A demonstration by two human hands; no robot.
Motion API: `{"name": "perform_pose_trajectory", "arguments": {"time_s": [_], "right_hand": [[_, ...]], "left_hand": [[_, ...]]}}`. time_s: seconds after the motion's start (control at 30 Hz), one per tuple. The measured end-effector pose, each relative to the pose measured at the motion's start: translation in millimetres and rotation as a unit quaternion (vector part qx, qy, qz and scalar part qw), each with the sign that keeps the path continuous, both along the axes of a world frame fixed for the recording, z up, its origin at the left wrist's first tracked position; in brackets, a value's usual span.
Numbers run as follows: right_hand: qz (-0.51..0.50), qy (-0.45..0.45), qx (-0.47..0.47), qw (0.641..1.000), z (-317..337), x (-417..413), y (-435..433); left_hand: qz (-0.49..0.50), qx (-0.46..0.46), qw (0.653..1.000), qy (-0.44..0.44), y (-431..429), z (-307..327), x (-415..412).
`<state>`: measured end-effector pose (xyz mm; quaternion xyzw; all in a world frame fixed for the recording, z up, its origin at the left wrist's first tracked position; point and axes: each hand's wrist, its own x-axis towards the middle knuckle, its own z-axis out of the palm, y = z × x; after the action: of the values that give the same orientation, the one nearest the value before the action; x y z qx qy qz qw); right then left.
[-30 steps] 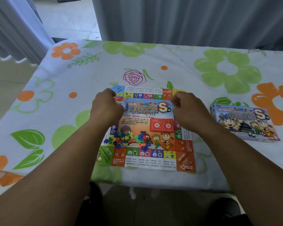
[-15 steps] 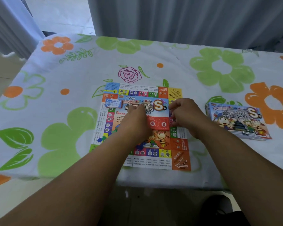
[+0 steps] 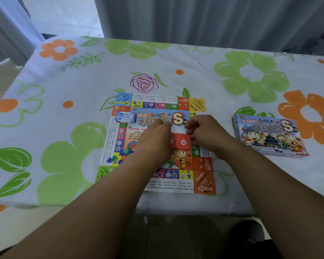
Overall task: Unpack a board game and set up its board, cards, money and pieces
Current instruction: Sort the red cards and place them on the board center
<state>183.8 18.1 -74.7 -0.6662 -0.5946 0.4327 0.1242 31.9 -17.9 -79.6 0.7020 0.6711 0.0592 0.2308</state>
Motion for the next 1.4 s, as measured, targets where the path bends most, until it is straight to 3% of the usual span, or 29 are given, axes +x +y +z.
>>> {"name": "perform_pose_trajectory", "arguments": {"time_s": [0.73,0.83,0.9,1.0,1.2,1.4], "right_hand": [[-0.018,0.009,0.004,1.000,-3.0,-0.8,2.0],[0.030,-0.013,0.008,0.999,-0.2,1.5,1.3],[0.134,-0.085,0.028,0.987,0.5,3.0,-2.2],[0.258,-0.211,0.110,0.936,-4.0,2.0,-13.8],[0.278,-0.250,0.222,0.900,-12.5,4.5,-25.7],[0.272,-0.249,0.239,0.898,-15.6,4.2,-26.5]], "left_hand": [[0.011,0.021,1.000,-0.014,-1.3,-3.4,0.0],[0.003,0.024,1.000,-0.013,-1.8,-2.5,-0.1],[0.001,0.025,1.000,-0.017,-1.4,-3.2,-0.5],[-0.001,0.024,1.000,-0.017,-0.8,-3.2,-0.8],[-0.009,0.022,1.000,-0.011,0.1,-3.5,-0.7],[-0.008,0.026,1.000,-0.010,0.4,-4.5,-1.5]]}}
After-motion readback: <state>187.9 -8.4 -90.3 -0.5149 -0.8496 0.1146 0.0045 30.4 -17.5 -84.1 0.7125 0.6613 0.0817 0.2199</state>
